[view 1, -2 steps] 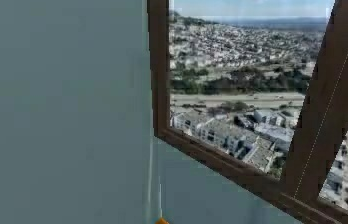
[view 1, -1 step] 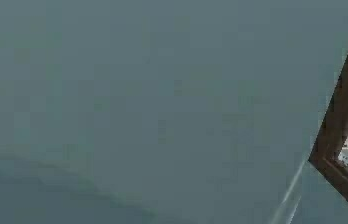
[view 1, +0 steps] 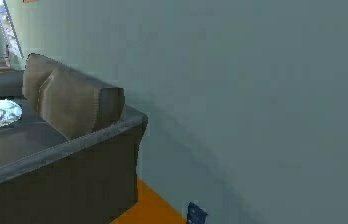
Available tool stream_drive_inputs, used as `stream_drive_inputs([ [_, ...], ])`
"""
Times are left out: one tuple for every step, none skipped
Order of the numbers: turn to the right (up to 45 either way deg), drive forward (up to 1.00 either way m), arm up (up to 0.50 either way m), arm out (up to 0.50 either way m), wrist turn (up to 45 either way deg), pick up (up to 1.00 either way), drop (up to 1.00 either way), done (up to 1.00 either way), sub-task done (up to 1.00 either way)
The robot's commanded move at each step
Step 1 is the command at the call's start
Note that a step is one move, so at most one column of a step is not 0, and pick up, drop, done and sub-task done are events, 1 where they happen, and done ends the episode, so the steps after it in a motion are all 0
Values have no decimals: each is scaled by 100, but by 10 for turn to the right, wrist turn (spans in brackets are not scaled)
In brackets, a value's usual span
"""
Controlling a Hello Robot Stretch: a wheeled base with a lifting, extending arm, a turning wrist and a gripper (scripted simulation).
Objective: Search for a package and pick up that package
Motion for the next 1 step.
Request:
stream_drive_inputs([
  [0, 20, 0, 0, 0, 0, 0, 0, 0],
])
